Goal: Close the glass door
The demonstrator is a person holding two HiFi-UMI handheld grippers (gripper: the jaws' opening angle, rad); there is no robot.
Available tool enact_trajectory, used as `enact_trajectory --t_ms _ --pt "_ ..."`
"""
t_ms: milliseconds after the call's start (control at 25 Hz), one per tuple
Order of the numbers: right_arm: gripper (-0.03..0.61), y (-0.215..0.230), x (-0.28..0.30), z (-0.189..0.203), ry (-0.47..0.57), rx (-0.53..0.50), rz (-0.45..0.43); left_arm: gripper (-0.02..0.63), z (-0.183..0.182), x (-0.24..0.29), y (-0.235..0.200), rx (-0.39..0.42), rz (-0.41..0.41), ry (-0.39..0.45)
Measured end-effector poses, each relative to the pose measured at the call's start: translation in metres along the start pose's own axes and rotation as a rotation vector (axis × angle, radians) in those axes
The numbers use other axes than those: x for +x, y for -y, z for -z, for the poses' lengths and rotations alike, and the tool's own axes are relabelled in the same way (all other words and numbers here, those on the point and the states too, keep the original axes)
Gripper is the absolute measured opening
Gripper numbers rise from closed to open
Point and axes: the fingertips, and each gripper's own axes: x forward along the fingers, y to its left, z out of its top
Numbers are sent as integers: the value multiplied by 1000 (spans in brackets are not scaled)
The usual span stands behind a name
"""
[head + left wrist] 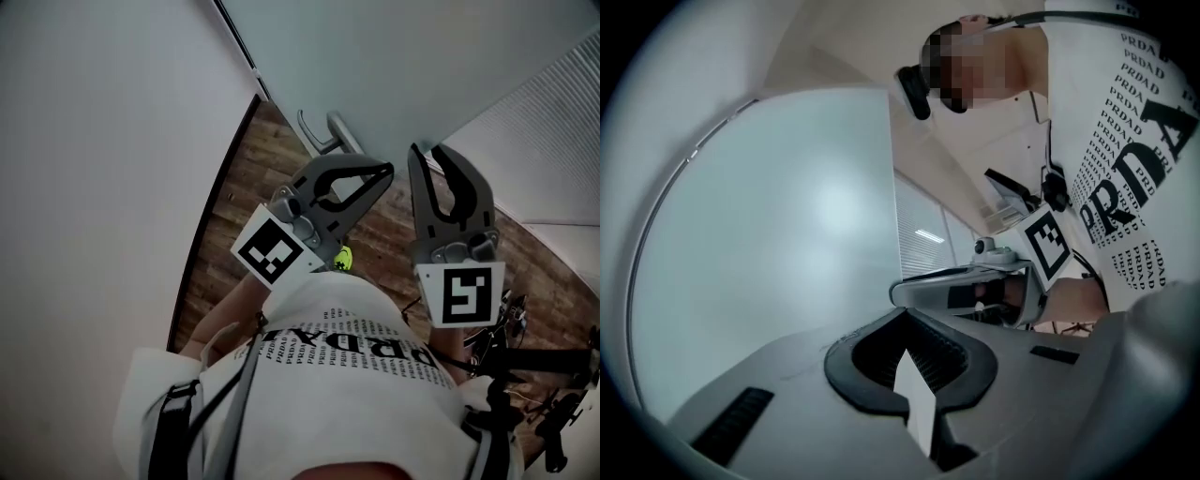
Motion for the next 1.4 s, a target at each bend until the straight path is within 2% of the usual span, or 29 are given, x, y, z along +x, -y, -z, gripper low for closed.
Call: enact_trajectory --t_ms 320,480,680,800,1000,1200,1400 --pt "48 10 -8 22 -37 19 83 -2 15 -1 7 -50 88 6" --pt "49 10 -8 30 -28 35 90 -2 17 -3 5 -54 73 29" --pt "48 -1 -3 27 10 33 10 -2 24 -3 7 106 52 -24" --pt "48 -10 0 23 17 23 -56 -2 22 -4 4 75 23 -24" --pt "48 -21 6 19 27 28 -149 -2 18 -5 -6 26 -89 -14" --pt "48 -17 7 12 47 -15 -157 -2 10 -3 -7 50 -127 28" --pt "48 -21 9 18 34 44 -174 -2 19 -7 -4 11 -127 -32"
